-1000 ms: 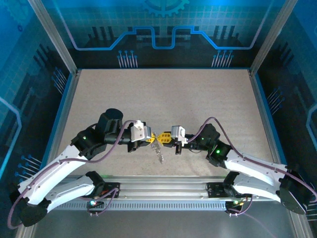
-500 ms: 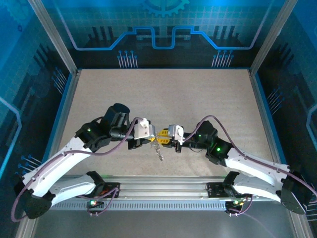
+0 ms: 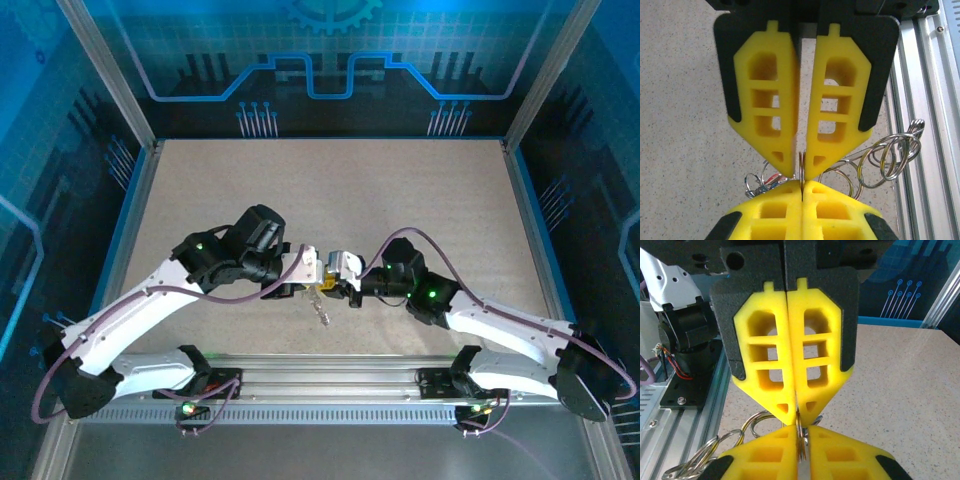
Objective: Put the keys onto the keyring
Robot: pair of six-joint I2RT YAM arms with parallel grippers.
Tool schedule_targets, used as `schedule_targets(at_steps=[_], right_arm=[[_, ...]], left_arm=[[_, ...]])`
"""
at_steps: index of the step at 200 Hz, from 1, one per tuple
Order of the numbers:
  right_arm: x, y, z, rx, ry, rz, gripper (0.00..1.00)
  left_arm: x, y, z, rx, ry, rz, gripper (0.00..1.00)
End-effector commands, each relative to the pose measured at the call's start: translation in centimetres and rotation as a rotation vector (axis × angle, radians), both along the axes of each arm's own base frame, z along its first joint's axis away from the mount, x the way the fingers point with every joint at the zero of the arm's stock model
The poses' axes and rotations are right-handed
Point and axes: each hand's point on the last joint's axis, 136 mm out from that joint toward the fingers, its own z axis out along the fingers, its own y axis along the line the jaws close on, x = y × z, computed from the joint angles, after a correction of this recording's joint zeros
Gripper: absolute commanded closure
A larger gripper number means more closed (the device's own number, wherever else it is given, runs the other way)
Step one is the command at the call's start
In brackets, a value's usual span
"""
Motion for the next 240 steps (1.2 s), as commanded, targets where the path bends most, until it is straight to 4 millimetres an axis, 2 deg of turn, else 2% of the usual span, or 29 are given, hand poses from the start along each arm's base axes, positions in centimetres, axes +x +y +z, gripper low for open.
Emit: schedule_targets(at_steps=[1, 5, 10, 19, 29, 38, 70, 116, 170, 219, 240], right_arm=[[0.6, 0.0, 0.5, -0.005, 0.020, -0.026, 0.87], [0.6, 0.0, 0.4, -0.008, 0.024, -0.022, 0.91], [0.4, 0.1, 0.4, -0.006, 0.028, -0.017, 1.00], [0.3, 0.1, 0.5, -0.001, 0.031, -0.008, 1.00], [0.2, 0.0, 0.8, 0.019, 0.027, -0.006, 1.00], [0.2, -0.1, 1.5, 0.062, 0.008, -0.009, 1.00], [-0.2, -0.7, 3.7, 0.179, -0.032, -0.005, 1.00], [-1.3, -1.5, 5.7, 0.252, -0.097, 0.033, 1.00], [-1.9, -1.7, 5.5, 0.267, -0.109, 0.055, 1.00], [-1.9, -1.4, 5.6, 0.266, -0.103, 0.065, 1.00], [-1.9, -1.3, 5.8, 0.268, -0.103, 0.075, 1.00]], left_arm=[[-1.2, -1.2, 2.9, -0.108, -0.050, -0.072, 1.00], [-1.2, -1.2, 3.0, -0.113, -0.054, -0.072, 1.00], [-1.3, -1.1, 3.0, -0.118, -0.057, -0.070, 1.00], [-1.3, -1.0, 3.2, -0.128, -0.064, -0.065, 0.99], [-1.2, -0.9, 3.2, -0.133, -0.070, -0.054, 0.88], [-1.3, -0.7, 3.1, -0.142, -0.078, -0.045, 0.83], [-1.5, -0.3, 2.5, -0.187, -0.080, -0.005, 0.79], [-1.1, 0.1, 2.6, -0.264, -0.124, 0.055, 0.63], [0.1, 0.5, 4.1, -0.306, -0.241, 0.095, 0.62], [-0.3, 0.1, 4.2, -0.315, -0.254, 0.048, 0.66], [-0.5, -0.2, 3.6, -0.317, -0.233, 0.028, 0.68]])
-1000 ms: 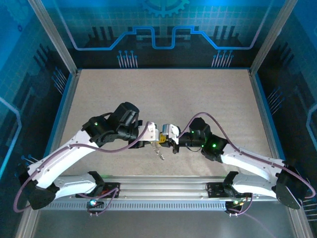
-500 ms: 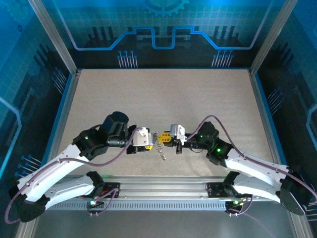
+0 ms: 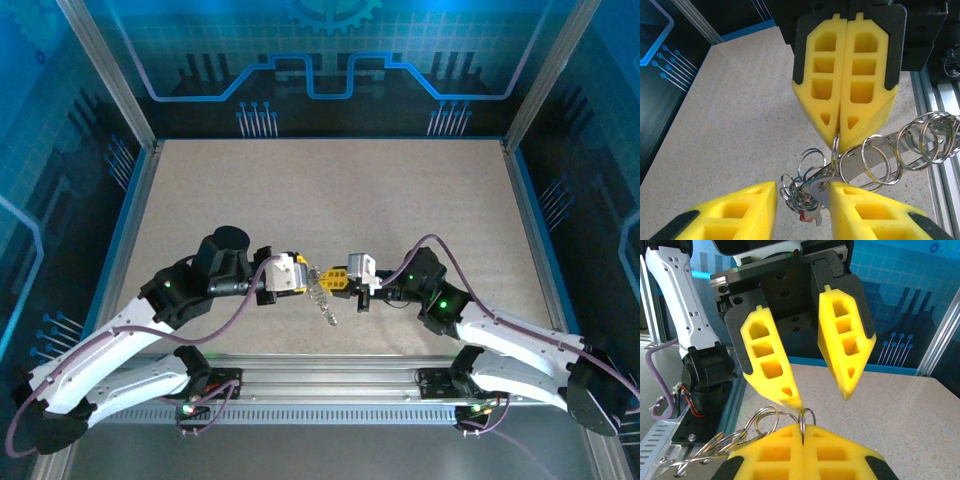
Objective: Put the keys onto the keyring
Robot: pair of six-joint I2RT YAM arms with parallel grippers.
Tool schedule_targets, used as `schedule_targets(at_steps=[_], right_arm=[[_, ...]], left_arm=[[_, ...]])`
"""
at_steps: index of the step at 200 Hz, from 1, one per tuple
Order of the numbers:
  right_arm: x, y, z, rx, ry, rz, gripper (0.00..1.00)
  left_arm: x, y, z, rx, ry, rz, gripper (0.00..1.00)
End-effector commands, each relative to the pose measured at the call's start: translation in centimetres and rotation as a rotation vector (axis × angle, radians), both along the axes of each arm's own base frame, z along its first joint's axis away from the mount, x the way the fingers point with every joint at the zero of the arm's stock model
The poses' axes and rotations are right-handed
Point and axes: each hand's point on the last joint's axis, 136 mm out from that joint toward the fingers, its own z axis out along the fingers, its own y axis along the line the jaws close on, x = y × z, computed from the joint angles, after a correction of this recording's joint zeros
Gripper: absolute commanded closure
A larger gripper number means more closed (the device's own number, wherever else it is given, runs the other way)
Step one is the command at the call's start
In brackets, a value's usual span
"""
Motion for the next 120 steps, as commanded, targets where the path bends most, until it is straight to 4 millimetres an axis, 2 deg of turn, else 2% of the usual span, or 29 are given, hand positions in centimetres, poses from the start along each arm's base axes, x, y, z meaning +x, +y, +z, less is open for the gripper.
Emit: schedule_targets(at_steps=[1, 54, 86, 120], right_arm=[[-0.1, 0.0, 2.0, 0.062, -0.042, 0.018, 1.00], [0.1, 0.2, 2.2, 0.059, -0.041, 0.018, 1.00], [0.2, 0.2, 2.5, 0.068, -0.043, 0.015, 1.00], [0.6, 0.2, 3.3, 0.095, -0.032, -0.011, 1.00]], left_arm=[[-0.4, -0.6, -0.1, -0.017, -0.009, -0.047, 0.68], [-1.2, -0.9, -0.9, -0.012, 0.036, -0.087, 0.68], [-1.5, -0.7, -1.5, -0.002, 0.047, -0.092, 0.74], [-1.7, -0.6, -2.1, 0.011, 0.052, -0.104, 0.95]])
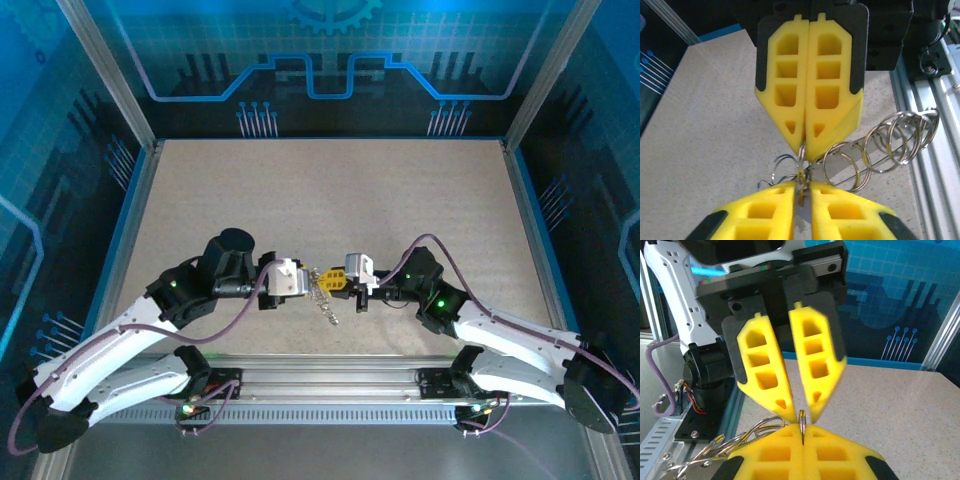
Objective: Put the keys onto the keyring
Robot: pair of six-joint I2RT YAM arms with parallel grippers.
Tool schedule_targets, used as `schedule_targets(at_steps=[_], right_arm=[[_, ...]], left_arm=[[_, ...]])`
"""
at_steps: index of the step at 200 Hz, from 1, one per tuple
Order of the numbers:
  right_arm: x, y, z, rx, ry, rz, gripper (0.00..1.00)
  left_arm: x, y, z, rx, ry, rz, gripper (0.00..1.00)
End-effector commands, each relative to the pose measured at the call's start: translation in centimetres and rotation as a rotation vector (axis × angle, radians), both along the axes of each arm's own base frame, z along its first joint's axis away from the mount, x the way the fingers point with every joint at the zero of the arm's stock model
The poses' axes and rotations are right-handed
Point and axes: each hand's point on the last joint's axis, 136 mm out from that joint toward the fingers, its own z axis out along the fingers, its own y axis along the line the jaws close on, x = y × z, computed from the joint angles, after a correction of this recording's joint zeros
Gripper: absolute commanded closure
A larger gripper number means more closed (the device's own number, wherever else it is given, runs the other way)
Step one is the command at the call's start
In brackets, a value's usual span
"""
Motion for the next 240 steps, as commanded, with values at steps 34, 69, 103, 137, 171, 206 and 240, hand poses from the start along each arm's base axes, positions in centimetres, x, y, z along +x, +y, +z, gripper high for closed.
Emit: schedule_targets(at_steps=[34, 69, 103, 137, 171, 206, 240], right_arm=[[1.7, -0.6, 5.0, 0.167, -0.010, -0.098, 1.00], [2.5, -1.0, 5.8, 0.238, 0.044, -0.143, 1.00], [2.6, -1.1, 6.1, 0.257, 0.052, -0.146, 1.00], [2.3, -1.1, 5.6, 0.243, 0.052, -0.133, 1.00], [2.0, -1.1, 5.1, 0.219, 0.040, -0.121, 1.00], [1.4, -0.9, 4.0, 0.162, 0.008, -0.092, 1.00], [0.7, -0.6, 3.0, 0.119, -0.034, -0.046, 1.00]], left_arm=[[-1.1, 0.0, -0.4, -0.004, 0.006, -0.049, 1.00], [-0.9, -0.2, -0.4, -0.041, 0.019, -0.032, 1.00], [-0.5, -0.7, 0.3, -0.100, 0.021, -0.012, 0.75], [0.1, -0.4, 1.2, -0.126, -0.017, 0.028, 0.67], [0.5, 0.4, 2.1, -0.135, -0.060, 0.075, 0.62], [1.1, 2.1, 3.1, -0.140, -0.131, 0.148, 0.54], [0.6, 3.2, 3.8, -0.138, -0.170, 0.146, 0.51]])
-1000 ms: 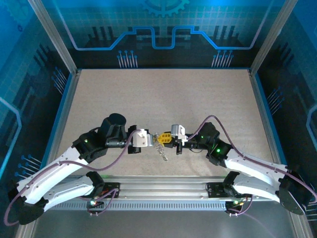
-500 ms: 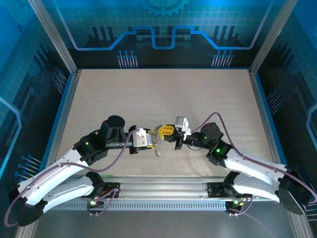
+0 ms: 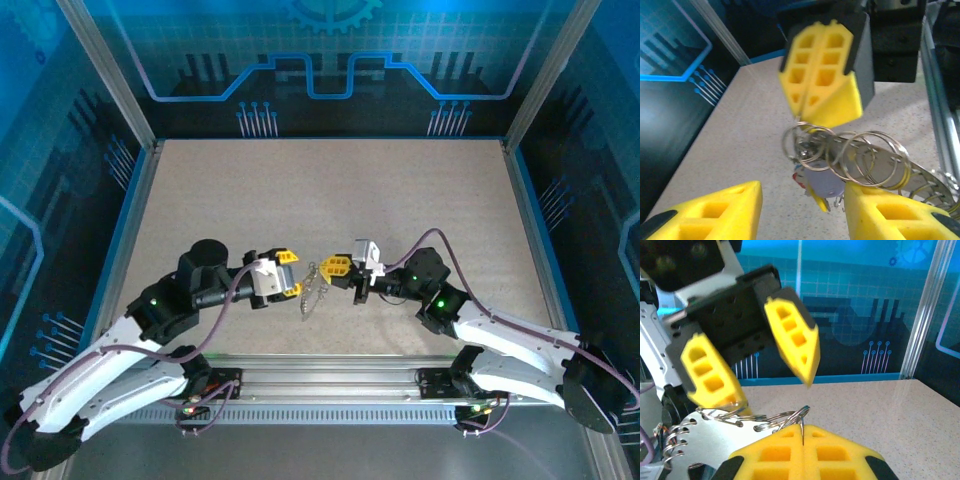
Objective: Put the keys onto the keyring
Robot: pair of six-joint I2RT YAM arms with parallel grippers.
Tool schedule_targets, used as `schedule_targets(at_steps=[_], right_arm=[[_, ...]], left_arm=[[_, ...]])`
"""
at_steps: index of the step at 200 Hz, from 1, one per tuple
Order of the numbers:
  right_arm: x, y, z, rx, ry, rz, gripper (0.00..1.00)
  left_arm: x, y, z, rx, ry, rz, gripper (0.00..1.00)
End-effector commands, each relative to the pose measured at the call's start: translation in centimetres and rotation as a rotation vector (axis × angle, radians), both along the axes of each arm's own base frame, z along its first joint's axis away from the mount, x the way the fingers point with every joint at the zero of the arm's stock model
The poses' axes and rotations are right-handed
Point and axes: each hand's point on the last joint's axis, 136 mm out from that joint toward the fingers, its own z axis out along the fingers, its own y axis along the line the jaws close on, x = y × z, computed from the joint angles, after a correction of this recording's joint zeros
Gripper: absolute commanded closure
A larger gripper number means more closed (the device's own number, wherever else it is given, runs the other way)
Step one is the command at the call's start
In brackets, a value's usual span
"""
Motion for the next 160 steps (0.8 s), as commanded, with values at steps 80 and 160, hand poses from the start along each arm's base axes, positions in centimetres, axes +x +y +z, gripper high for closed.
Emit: schedule_targets(at_steps=[80, 160], right_arm=[[-3.2, 0.6, -1.9, -0.163, -0.208, 0.211, 1.00], [-3.6, 1.0, -2.8, -0.204, -0.204, 0.261, 1.00]], left_arm=[[1.7, -0.3, 0.4, -0.044, 0.033, 0.053, 0.58], [3.3, -3.4, -2.2, -0.029, 0.187, 0.008, 0.64]])
